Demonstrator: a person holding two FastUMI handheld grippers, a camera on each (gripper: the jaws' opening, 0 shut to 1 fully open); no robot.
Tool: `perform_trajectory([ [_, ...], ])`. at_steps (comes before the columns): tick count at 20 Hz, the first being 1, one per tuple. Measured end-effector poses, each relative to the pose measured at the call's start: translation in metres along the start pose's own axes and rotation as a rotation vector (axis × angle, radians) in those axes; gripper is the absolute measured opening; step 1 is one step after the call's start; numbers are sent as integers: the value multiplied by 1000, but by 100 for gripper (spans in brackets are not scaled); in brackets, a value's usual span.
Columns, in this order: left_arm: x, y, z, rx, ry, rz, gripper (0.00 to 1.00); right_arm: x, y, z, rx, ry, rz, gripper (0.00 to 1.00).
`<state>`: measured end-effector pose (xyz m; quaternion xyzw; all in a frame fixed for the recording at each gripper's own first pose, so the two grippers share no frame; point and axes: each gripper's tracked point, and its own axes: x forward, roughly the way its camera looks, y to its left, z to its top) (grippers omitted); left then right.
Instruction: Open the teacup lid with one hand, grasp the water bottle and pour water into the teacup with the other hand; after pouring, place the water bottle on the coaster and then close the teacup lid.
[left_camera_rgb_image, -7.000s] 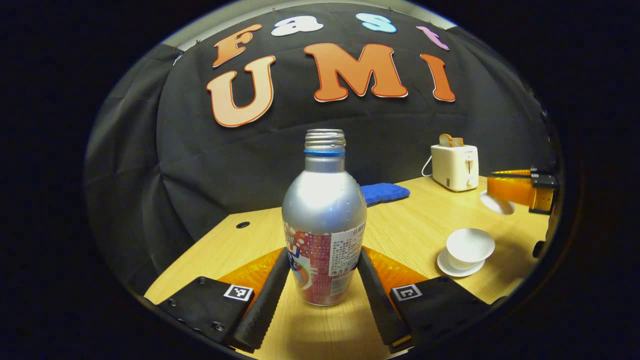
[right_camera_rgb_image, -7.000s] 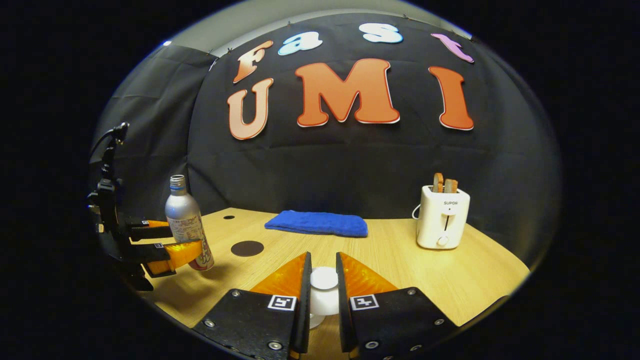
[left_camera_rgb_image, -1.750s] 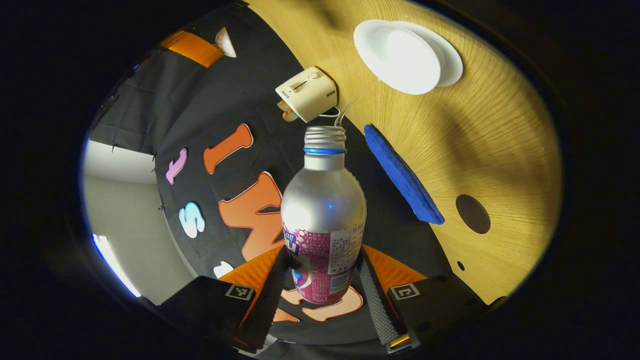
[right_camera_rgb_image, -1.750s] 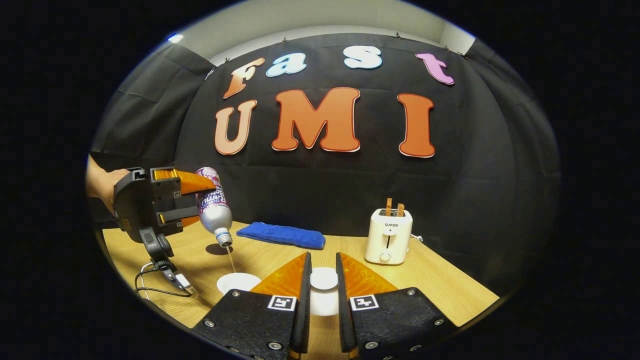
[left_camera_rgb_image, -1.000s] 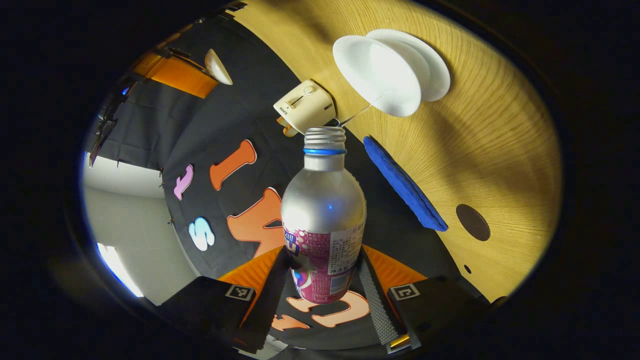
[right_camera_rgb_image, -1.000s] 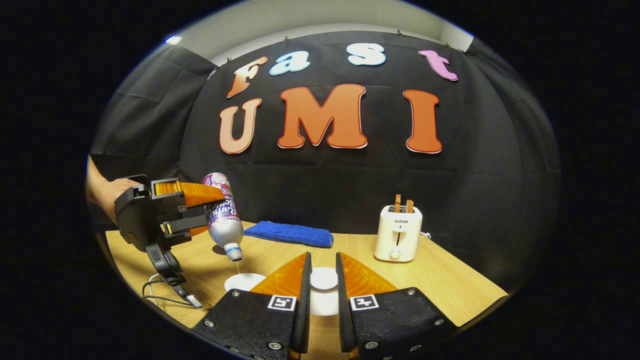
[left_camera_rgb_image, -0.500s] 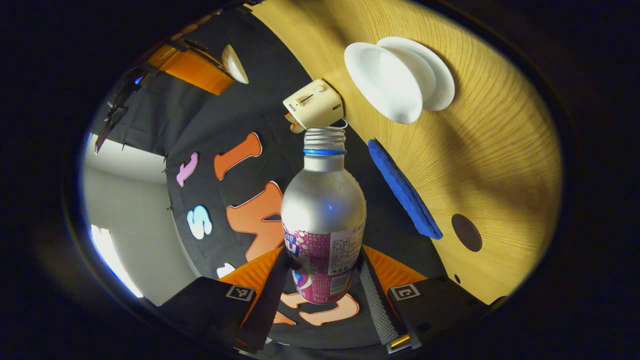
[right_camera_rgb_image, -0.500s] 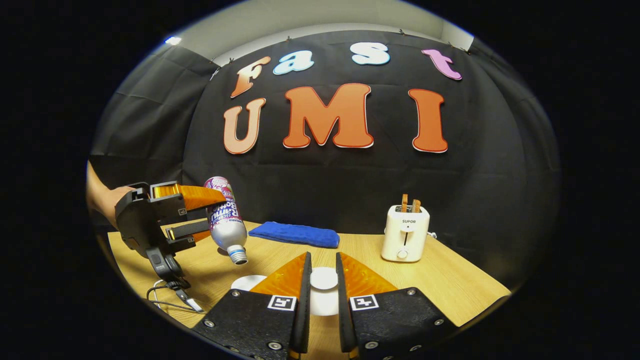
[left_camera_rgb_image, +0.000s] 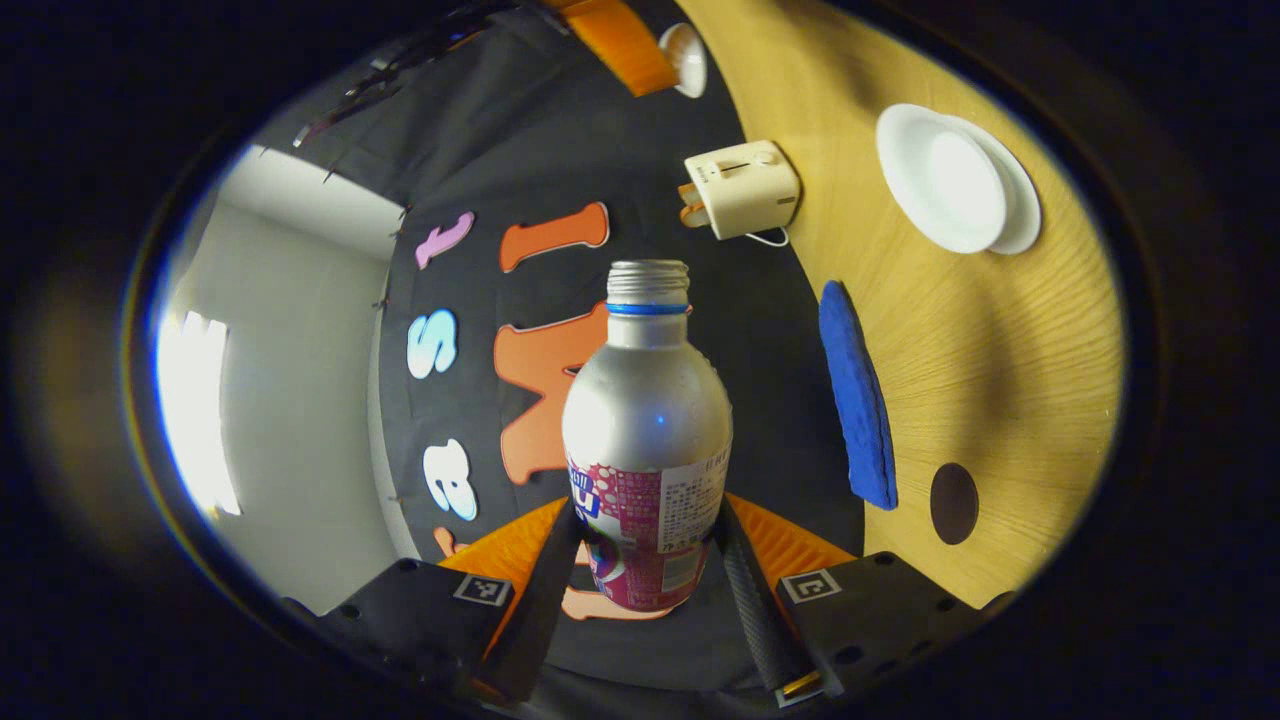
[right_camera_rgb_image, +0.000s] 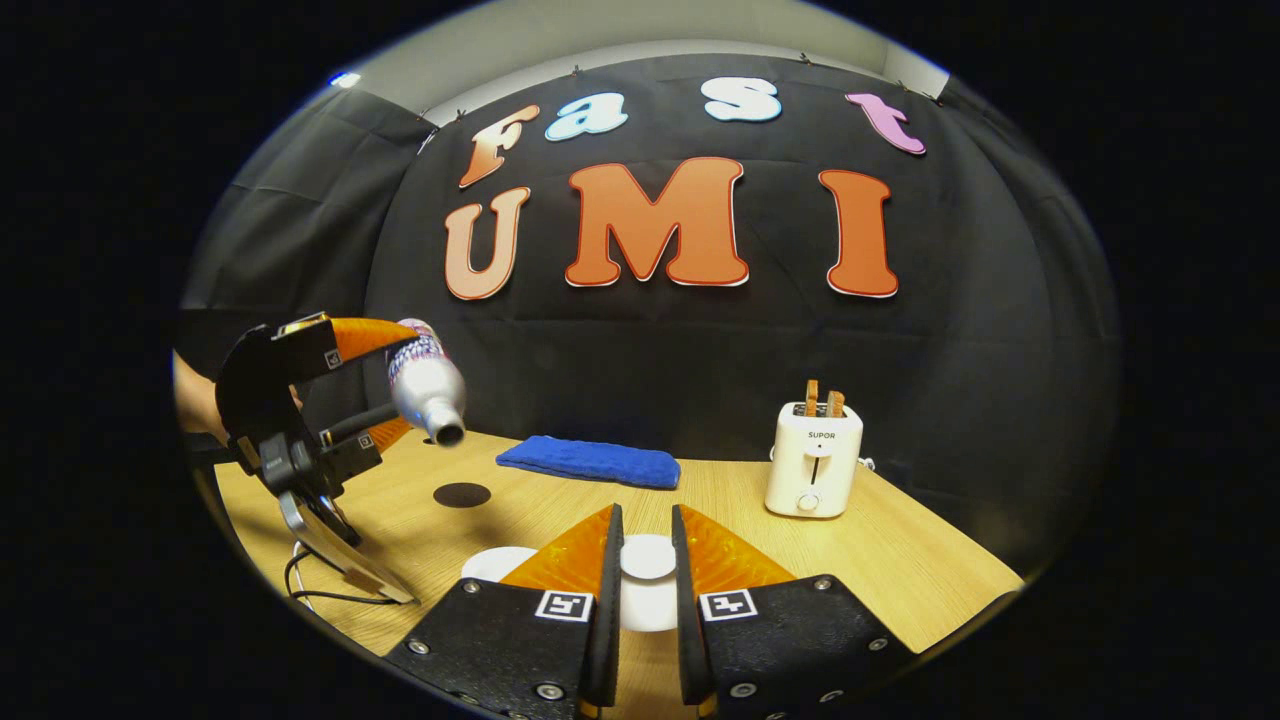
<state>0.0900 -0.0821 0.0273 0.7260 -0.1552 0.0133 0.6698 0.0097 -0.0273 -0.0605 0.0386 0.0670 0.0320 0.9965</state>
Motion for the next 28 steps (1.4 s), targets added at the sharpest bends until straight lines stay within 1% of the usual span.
perform_trajectory([
  [1, 0, 5, -6, -63, 19, 9, 82, 1, 1, 2, 0, -2, 2, 25],
  [4, 4, 19, -23, -262, 80, 46, 82, 5, 7, 4, 3, -1, 13, 25],
  [5, 7, 19, -27, -328, 98, 52, 87, 6, 8, 6, 1, -3, 14, 25],
  [6, 13, 16, -30, -387, 112, 51, 77, 7, 11, 7, -3, -1, 17, 25],
  [7, 17, 16, -31, -453, 117, 59, 77, 10, 15, 7, -9, 2, 23, 25],
  [8, 19, 14, -34, -524, 132, 63, 82, 11, 17, 7, -15, 9, 20, 25],
  [11, 28, 5, -37, -705, 161, 73, 82, 16, 27, 6, -37, 20, 28, 25],
  [12, 29, 2, -40, -770, 173, 77, 77, 18, 31, 10, -43, 17, 31, 25],
  [13, 33, -3, -41, -839, 184, 74, 77, 19, 34, 12, -47, 15, 35, 25],
  [14, 34, -8, -44, -911, 203, 79, 82, 20, 38, 13, -50, 12, 41, 25],
  [15, 38, -14, -48, -984, 220, 76, 77, 22, 41, 15, -52, 11, 45, 25],
  [16, 31, -21, -64, -1052, 240, 79, 82, 23, 44, 17, -55, 10, 51, 25],
  [17, 32, -28, -69, -1108, 260, 75, 82, 25, 47, 18, -58, 10, 53, 25],
  [21, 39, -50, -97, -1296, 350, 49, 82, 30, 55, 19, -71, 13, 69, 25],
  [23, 42, -61, -106, -1350, 377, 51, 82, 33, 58, 20, -68, 13, 77, 25],
  [27, 42, -88, -102, -1451, 384, -37, 82, 36, 62, 13, -68, 30, 81, 25],
  [28, 44, -97, -98, -1490, 383, -71, 77, 36, 63, 12, -66, 32, 83, 25],
])
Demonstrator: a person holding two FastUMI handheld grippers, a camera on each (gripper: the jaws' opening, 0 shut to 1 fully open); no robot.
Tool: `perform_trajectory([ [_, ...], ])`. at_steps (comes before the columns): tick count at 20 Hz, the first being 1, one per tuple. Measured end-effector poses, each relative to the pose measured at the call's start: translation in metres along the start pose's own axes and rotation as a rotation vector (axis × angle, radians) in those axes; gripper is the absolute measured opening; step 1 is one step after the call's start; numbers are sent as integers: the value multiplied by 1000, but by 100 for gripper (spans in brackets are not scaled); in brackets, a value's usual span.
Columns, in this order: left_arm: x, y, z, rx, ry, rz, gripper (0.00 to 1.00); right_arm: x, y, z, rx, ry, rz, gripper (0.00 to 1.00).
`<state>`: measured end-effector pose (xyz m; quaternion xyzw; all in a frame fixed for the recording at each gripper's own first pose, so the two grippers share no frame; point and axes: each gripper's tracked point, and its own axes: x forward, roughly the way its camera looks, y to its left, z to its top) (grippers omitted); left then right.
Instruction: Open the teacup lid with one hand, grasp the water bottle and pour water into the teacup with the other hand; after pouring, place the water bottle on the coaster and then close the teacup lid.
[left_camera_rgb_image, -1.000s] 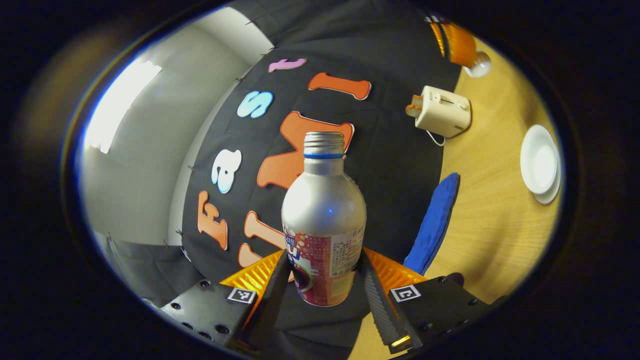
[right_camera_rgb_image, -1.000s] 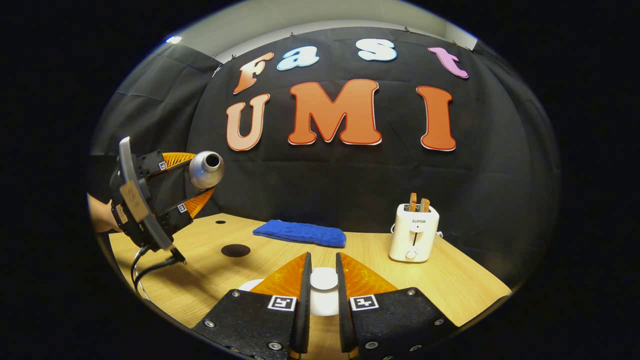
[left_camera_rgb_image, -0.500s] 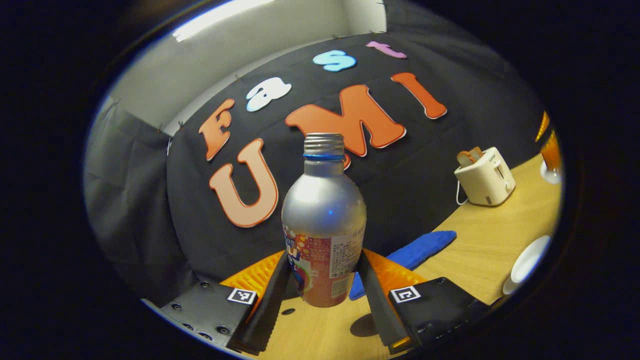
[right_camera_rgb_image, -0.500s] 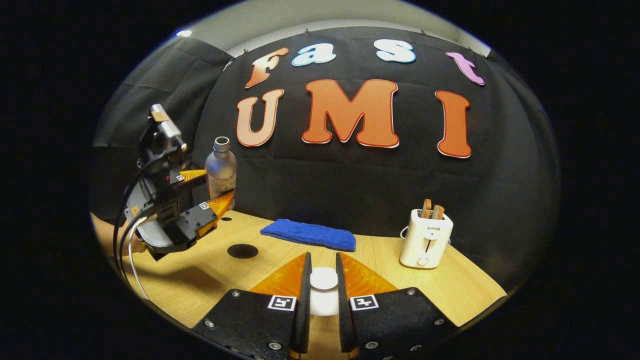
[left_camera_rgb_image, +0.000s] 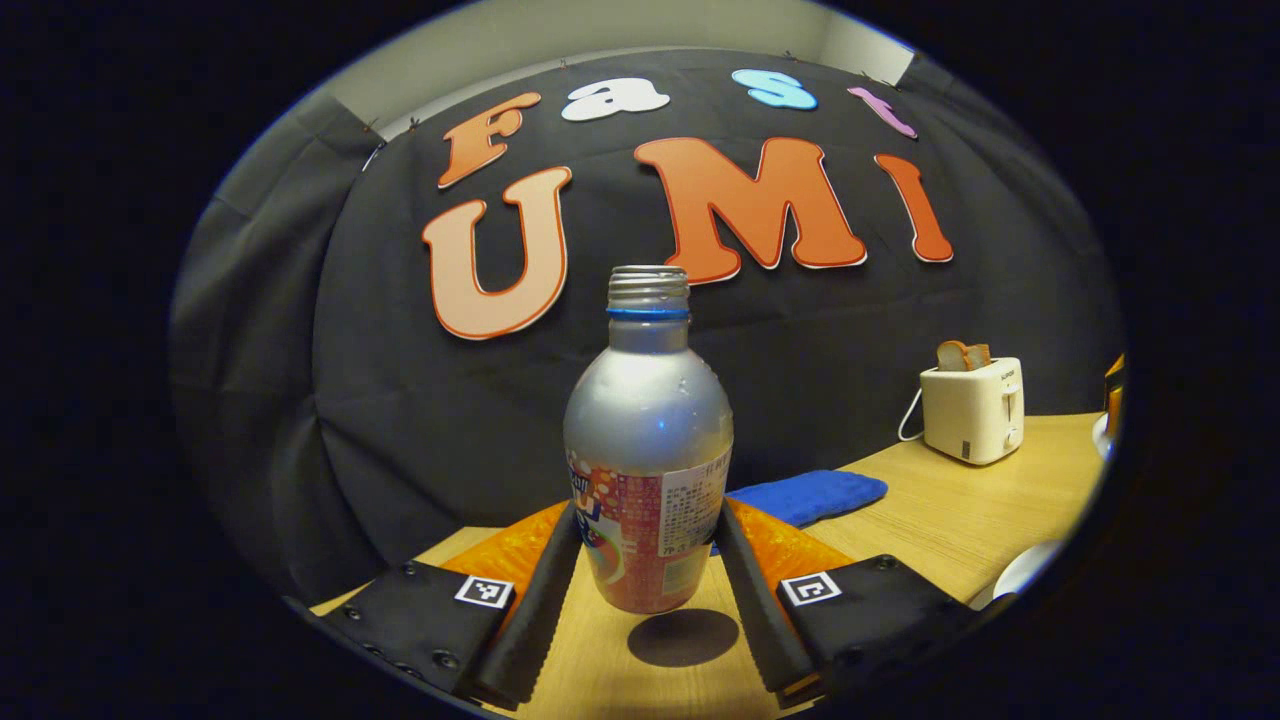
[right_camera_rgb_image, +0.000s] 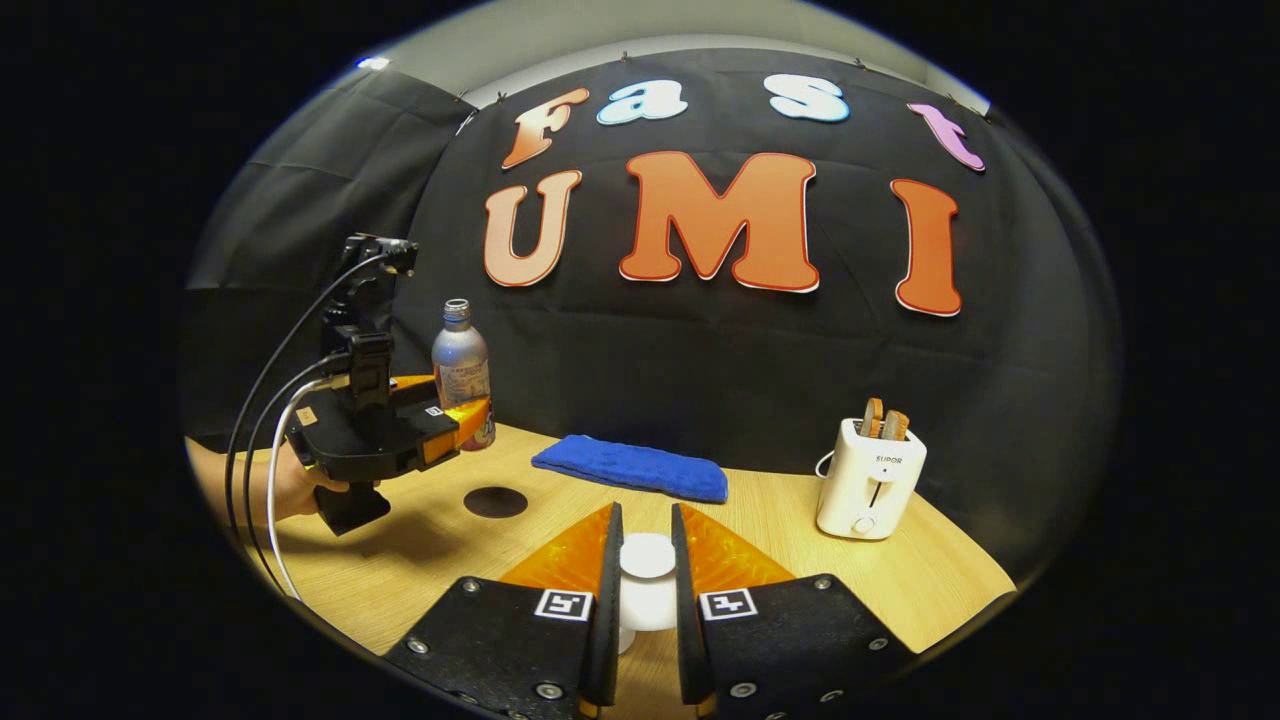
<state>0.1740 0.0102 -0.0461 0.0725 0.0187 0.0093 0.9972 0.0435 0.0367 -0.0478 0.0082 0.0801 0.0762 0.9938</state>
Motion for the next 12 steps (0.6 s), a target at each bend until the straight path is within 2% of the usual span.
perform_trajectory([
  [1, 3, 0, -9, -29, 27, -7, 82, 0, 1, 0, 3, 2, 2, 25],
  [2, 7, 0, -18, -55, 53, -11, 77, 0, 2, -1, 5, 4, 6, 25],
  [3, 11, 2, -26, -85, 76, -9, 82, 1, 2, -2, 4, 6, 3, 25],
  [4, 14, 0, -36, -113, 104, -13, 82, 1, 3, -2, 2, 8, 6, 25],
  [5, 17, 2, -44, -137, 130, -10, 82, 1, 3, -3, 2, 8, 4, 25],
  [6, 22, 1, -52, -156, 154, -14, 77, 0, 3, -4, 3, 11, 7, 25],
  [7, 26, -1, -61, -171, 175, -16, 82, 1, 4, -5, 5, 15, 9, 25],
  [12, 32, -5, -95, -180, 263, -35, 82, 5, 8, -20, 12, 55, 17, 25],
])
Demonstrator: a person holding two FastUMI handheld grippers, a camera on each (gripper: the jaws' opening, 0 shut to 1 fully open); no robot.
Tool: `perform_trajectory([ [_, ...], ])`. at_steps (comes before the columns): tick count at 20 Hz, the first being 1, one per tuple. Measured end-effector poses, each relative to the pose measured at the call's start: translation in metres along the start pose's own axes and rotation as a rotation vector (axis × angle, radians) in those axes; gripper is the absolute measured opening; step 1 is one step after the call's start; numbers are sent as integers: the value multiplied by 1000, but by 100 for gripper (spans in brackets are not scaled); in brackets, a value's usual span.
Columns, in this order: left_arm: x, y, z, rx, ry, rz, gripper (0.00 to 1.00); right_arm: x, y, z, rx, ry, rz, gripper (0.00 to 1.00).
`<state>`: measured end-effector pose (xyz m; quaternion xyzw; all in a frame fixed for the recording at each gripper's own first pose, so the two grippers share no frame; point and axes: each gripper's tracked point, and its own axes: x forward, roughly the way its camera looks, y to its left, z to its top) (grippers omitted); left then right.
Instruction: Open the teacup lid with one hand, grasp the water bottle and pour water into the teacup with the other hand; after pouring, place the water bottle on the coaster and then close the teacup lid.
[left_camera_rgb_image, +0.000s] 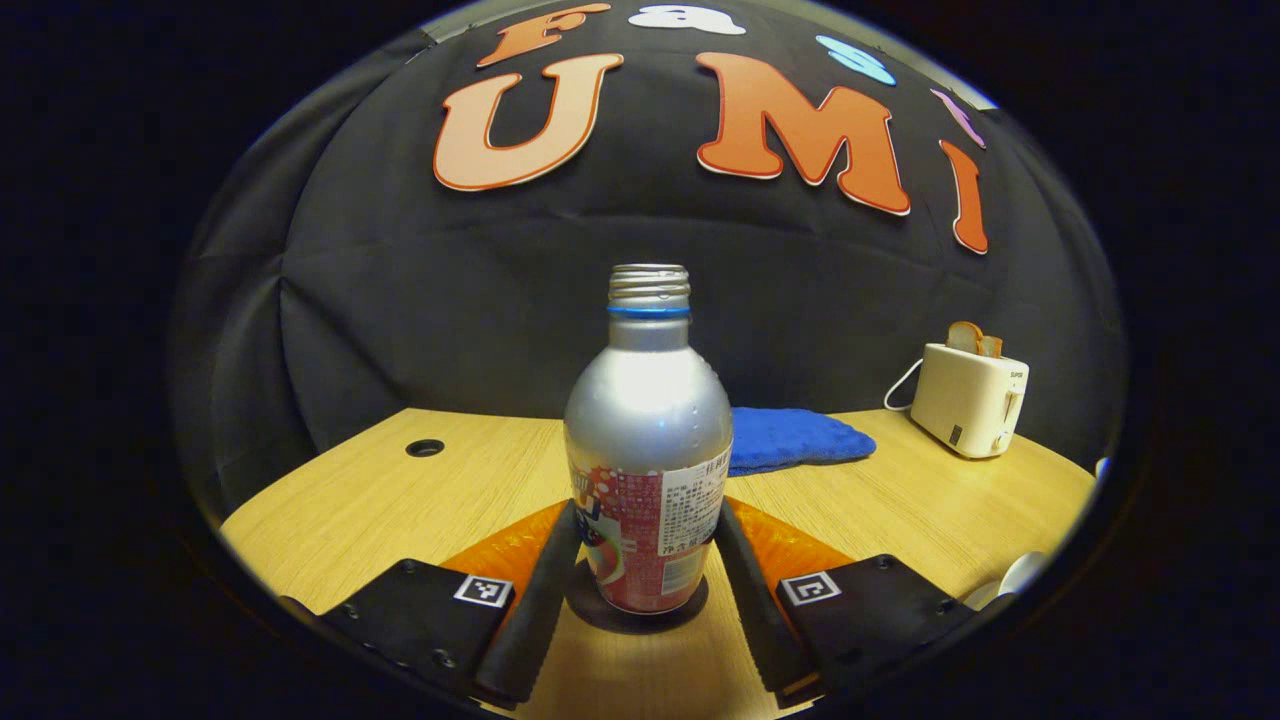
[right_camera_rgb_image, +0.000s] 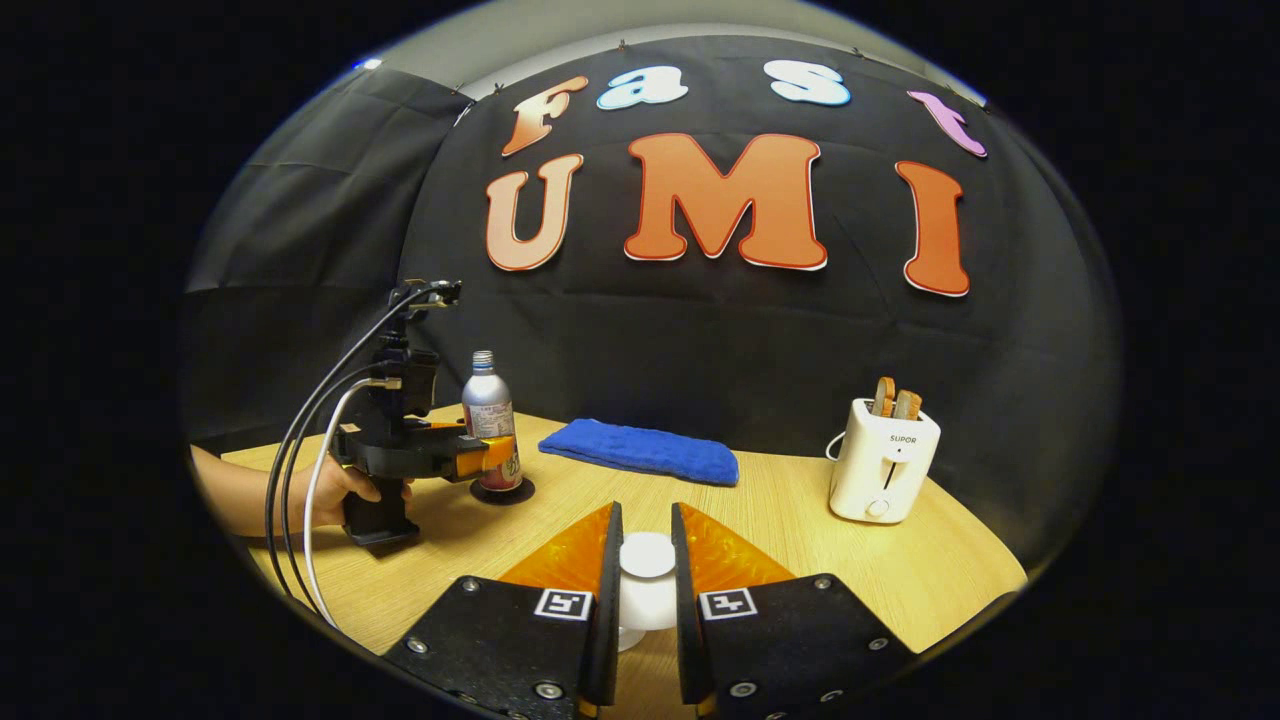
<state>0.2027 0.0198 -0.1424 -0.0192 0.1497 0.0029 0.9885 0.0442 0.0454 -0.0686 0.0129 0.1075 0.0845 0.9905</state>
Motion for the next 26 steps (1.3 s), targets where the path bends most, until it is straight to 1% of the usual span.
perform_trajectory([
  [2, 3, 0, -10, 11, 25, -1, 82, 0, 3, 0, 1, 2, 7, 25],
  [5, 10, -3, -10, 39, 37, 4, 82, 1, 4, -1, 4, 2, 9, 25],
  [6, 14, -10, -4, 41, 36, -2, 84, 1, 5, -2, 8, 4, 11, 25],
  [7, 14, -12, -5, 41, 41, -9, 81, 1, 5, -1, 12, 5, 11, 25],
  [9, 9, -12, -5, 43, 47, -23, 84, 1, 8, -1, 18, 5, 18, 25],
  [10, 6, -10, -5, 42, 47, -16, 87, 3, 10, -1, 23, 4, 25, 25],
  [11, 5, -8, -3, 39, 44, -14, 92, 3, 13, -1, 29, 3, 30, 25],
  [12, 1, -7, -3, 42, 44, -14, 100, 4, 14, -1, 36, 3, 36, 25],
  [15, -10, -4, 3, 70, 20, -10, 100, 8, 20, -1, 46, 2, 46, 25],
  [20, -34, -8, 12, 149, -34, -6, 100, 15, 32, -11, 48, 13, 62, 25],
  [21, -39, -8, 16, 157, -49, -3, 96, 18, 32, -14, 37, 19, 59, 25],
  [22, -46, -8, 17, 155, -59, -4, 96, 20, 34, -18, 34, 27, 61, 25],
  [23, -51, -9, 18, 145, -63, -5, 100, 22, 36, -22, 37, 34, 65, 25],
  [26, -66, -7, 23, 109, -77, 5, 100, 26, 39, -35, 43, 63, 67, 25],
])
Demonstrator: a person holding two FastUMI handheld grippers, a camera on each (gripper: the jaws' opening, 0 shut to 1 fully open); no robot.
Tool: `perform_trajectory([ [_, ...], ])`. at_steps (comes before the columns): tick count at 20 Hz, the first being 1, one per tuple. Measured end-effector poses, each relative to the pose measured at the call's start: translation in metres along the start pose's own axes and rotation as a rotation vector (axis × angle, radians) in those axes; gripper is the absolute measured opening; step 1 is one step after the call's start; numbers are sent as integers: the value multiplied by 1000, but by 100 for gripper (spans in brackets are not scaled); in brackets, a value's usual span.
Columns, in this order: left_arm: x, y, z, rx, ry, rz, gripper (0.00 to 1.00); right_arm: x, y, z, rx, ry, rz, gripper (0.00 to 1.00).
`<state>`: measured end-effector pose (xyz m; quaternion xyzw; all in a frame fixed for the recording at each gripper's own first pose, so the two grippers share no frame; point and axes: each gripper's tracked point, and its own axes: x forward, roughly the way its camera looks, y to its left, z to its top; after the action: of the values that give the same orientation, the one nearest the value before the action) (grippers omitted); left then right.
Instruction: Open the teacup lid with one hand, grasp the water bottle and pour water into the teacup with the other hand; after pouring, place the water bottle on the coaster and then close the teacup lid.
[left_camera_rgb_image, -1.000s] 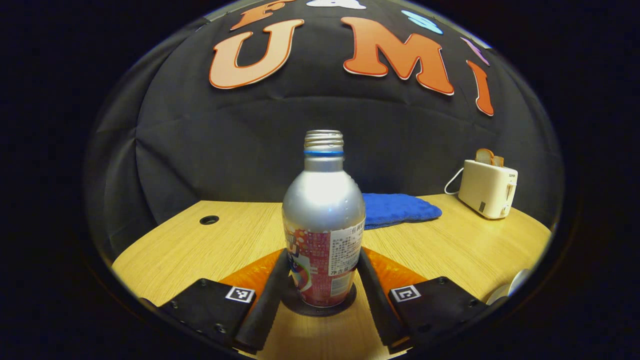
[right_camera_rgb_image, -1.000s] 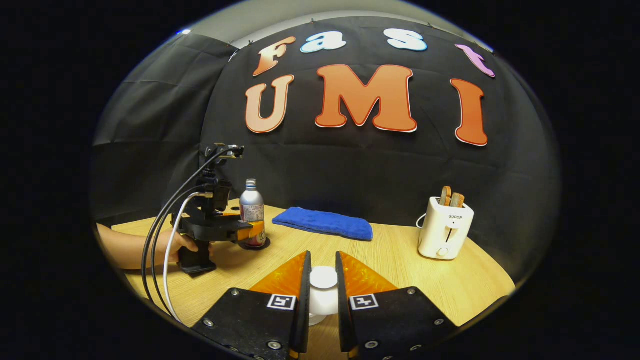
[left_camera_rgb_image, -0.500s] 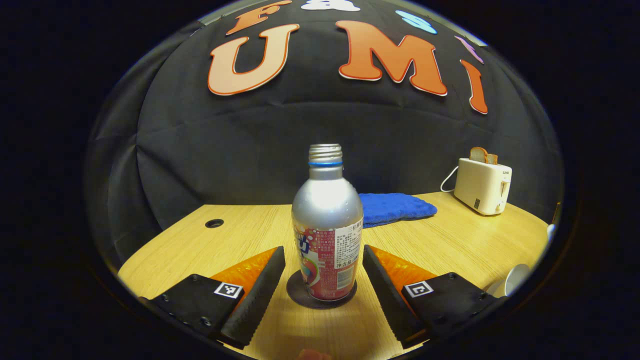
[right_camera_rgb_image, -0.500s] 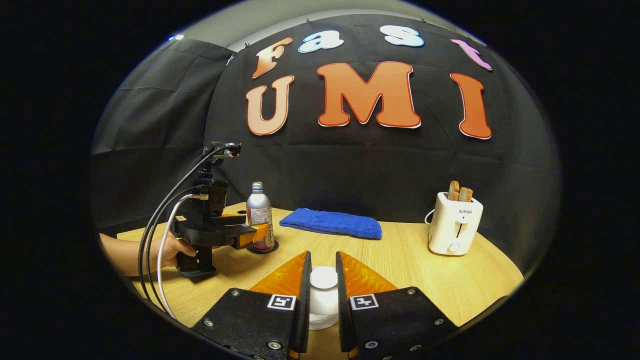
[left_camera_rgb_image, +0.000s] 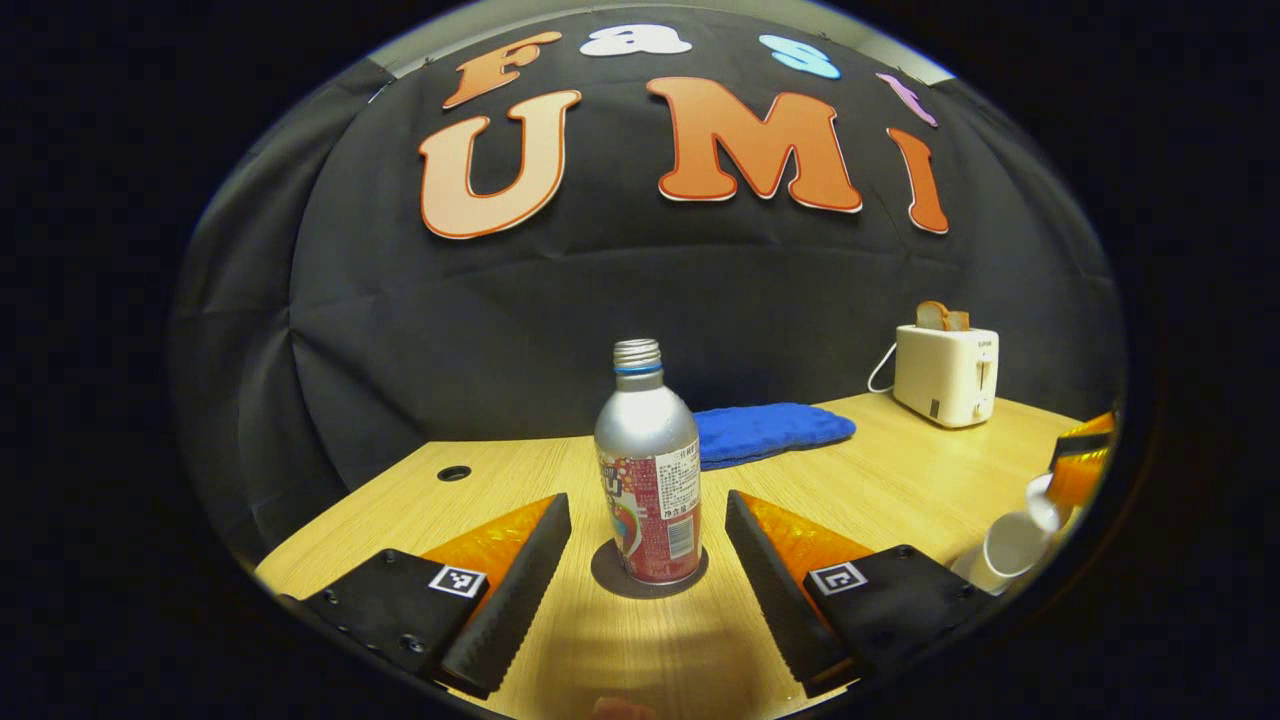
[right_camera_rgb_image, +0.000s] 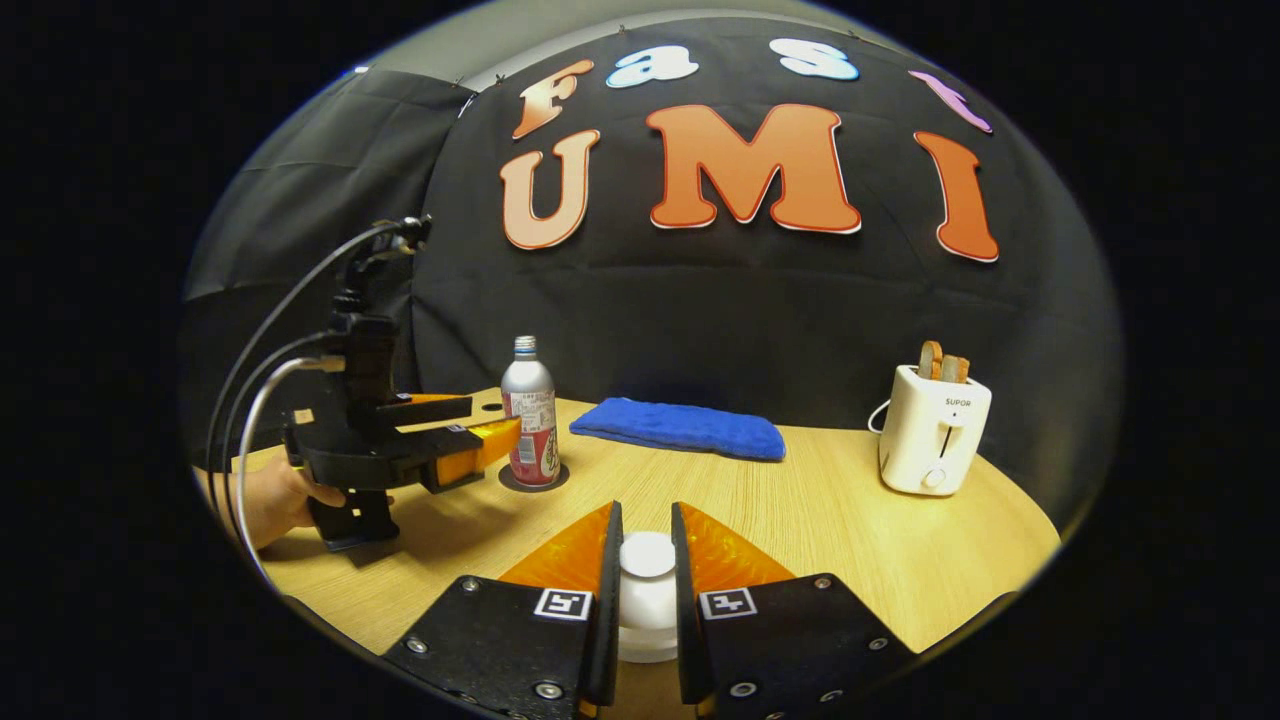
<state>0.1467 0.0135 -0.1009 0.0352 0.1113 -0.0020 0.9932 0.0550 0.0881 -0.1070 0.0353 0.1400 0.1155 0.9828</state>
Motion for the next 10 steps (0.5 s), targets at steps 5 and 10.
perform_trajectory([
  [5, -18, 6, 13, -20, -43, 20, 100, 6, 2, -17, 10, 35, 4, 25],
  [10, -28, 6, 19, -35, -63, 34, 100, 11, -2, -31, 0, 64, -11, 25],
])
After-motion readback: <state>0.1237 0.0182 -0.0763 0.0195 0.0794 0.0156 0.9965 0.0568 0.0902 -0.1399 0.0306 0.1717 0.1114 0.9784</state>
